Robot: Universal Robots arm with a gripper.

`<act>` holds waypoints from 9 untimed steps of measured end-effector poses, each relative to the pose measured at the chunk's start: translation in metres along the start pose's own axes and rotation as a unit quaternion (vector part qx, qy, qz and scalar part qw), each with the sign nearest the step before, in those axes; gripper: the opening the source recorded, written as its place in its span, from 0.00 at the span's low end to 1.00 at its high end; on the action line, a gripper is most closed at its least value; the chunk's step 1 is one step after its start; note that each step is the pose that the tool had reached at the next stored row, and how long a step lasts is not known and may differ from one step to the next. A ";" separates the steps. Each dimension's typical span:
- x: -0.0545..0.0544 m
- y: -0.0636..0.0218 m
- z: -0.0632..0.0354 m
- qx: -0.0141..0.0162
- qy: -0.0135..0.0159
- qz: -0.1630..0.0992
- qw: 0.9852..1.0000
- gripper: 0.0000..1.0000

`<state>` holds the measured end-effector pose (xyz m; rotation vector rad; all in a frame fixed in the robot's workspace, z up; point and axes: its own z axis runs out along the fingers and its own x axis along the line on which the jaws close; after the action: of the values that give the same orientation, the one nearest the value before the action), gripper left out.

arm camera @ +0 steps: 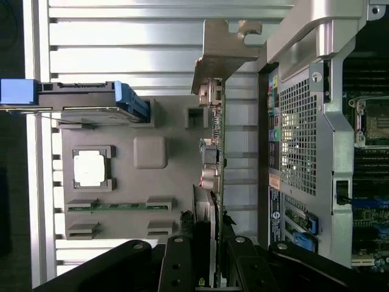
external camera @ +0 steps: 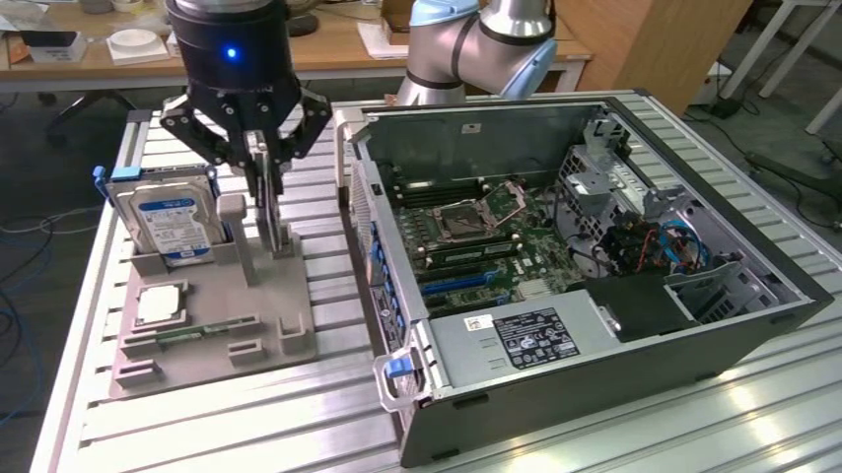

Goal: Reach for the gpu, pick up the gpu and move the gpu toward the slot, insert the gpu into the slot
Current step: 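Pick up the gpu and move the gpu toward the slot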

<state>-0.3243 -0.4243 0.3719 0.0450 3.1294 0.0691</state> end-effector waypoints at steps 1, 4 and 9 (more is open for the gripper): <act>0.000 0.0001 -0.0022 0.000 0.000 0.000 1.000 0.27; 0.000 0.0003 -0.0077 0.000 0.000 0.000 1.000 0.27; 0.000 0.0007 -0.0166 0.000 0.000 0.000 1.000 0.27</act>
<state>-0.3243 -0.4243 0.3885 0.0447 3.1294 0.0691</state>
